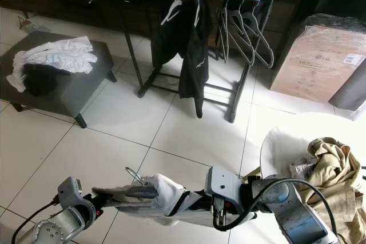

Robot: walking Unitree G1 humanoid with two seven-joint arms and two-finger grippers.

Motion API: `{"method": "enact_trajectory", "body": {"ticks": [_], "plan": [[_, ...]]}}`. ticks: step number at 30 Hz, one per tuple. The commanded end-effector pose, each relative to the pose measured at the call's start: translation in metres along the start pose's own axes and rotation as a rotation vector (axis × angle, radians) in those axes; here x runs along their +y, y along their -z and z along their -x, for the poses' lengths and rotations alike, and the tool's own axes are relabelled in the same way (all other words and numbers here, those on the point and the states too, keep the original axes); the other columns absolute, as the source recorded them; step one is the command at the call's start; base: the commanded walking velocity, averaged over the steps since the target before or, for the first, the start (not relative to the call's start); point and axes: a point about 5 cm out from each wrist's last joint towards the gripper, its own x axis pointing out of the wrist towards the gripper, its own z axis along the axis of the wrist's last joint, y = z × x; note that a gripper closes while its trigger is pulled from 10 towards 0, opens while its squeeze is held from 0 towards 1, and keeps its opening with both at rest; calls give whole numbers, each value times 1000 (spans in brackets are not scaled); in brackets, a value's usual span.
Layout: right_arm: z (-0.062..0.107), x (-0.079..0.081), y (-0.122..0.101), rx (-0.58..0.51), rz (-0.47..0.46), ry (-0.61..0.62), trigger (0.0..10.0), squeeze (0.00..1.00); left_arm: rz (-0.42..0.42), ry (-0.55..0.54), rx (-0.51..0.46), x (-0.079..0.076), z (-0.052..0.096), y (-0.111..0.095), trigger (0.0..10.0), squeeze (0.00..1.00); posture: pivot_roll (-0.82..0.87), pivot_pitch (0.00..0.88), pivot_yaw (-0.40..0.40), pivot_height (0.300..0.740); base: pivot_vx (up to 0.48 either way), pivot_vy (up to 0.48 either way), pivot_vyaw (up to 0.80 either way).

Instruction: Hang hanger

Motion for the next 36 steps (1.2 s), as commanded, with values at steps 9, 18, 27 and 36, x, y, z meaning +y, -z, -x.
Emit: {"method": "enact_trajectory", "body": {"ticks": [9, 18, 27, 36], "plan": [[1, 0, 0, -14, 1, -3, 0, 0, -130, 81, -18, -10, 3, 4, 10000, 1000, -69, 208, -26, 740, 0, 0, 0], [0, 0, 0, -15, 4, -7, 0, 0, -154, 82, -7, -9, 3, 6, 10000, 0, -66, 202, -25, 740, 0, 0, 0], [0, 0, 0, -14, 4, -5, 0, 0, -185, 85, -22, -7, 5, 5, 6902, 0, -66, 206, -25, 740, 0, 0, 0], [0, 0, 0, -15, 2, -8, 0, 0, -243, 169, -55, -16, 8, 3, 0, 0, -64, 205, -24, 740, 0, 0, 0]]}}
